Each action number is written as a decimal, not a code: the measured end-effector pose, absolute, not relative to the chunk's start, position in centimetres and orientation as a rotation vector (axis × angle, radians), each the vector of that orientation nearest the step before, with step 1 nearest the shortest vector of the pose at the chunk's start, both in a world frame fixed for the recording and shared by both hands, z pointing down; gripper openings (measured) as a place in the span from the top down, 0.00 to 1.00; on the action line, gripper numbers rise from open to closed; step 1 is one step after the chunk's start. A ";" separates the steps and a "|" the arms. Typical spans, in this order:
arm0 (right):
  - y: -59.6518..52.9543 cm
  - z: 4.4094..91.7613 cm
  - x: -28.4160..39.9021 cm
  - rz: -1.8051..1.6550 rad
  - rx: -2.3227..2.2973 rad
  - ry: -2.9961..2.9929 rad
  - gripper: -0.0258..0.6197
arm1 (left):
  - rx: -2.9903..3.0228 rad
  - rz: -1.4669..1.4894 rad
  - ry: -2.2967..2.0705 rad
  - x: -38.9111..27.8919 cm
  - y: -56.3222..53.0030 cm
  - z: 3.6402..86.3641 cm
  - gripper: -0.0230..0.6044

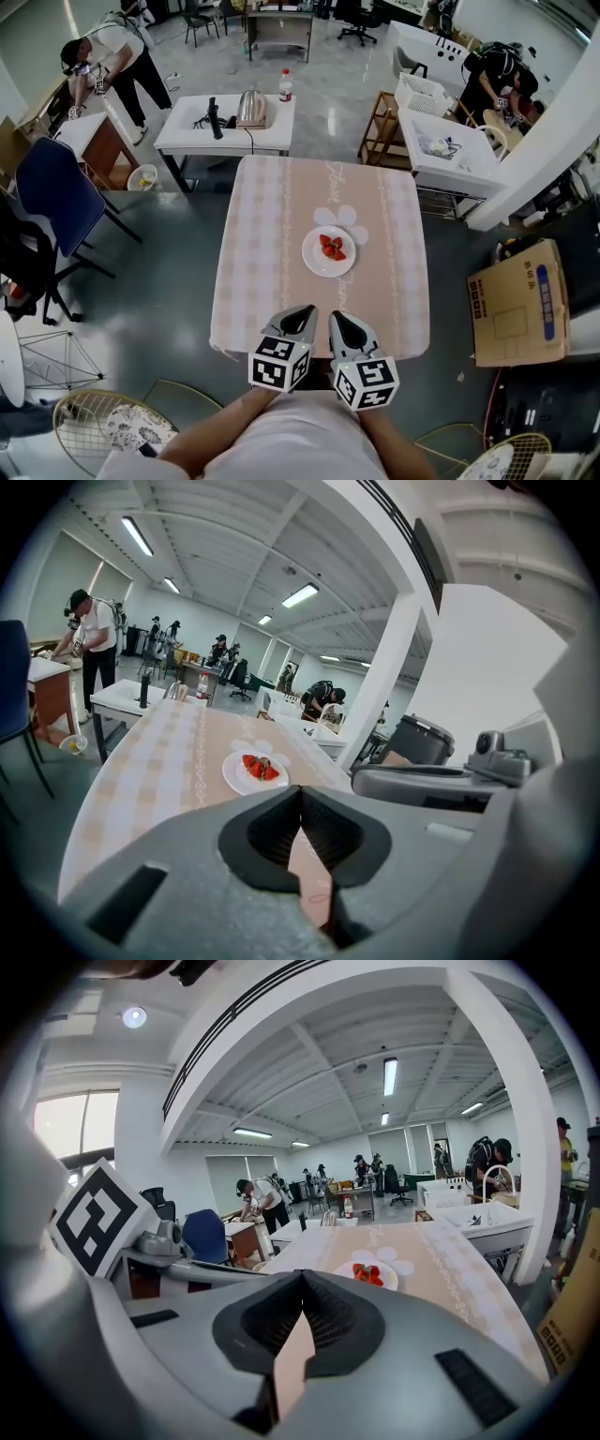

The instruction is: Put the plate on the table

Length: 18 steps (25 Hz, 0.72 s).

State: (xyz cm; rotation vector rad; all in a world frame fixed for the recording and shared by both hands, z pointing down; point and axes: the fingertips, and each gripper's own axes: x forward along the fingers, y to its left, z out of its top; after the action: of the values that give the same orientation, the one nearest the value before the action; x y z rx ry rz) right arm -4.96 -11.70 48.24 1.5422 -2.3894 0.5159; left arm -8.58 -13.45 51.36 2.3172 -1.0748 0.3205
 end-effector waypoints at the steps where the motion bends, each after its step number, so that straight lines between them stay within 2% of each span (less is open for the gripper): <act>1: -11.4 48.3 -5.0 0.512 1.542 -2.388 0.96 | 2.323 0.328 -1.086 -8.6 -13.2 51.3 0.95; 18: -9.4 48.2 -5.2 0.439 1.565 -2.378 0.96 | 2.429 0.302 -1.107 -7.7 -11.4 50.2 0.96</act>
State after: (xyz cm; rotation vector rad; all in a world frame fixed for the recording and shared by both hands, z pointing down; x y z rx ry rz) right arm -5.19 -9.41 48.22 1.5645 -2.3780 0.4393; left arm -7.71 -11.40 50.21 2.4290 -1.1067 0.3016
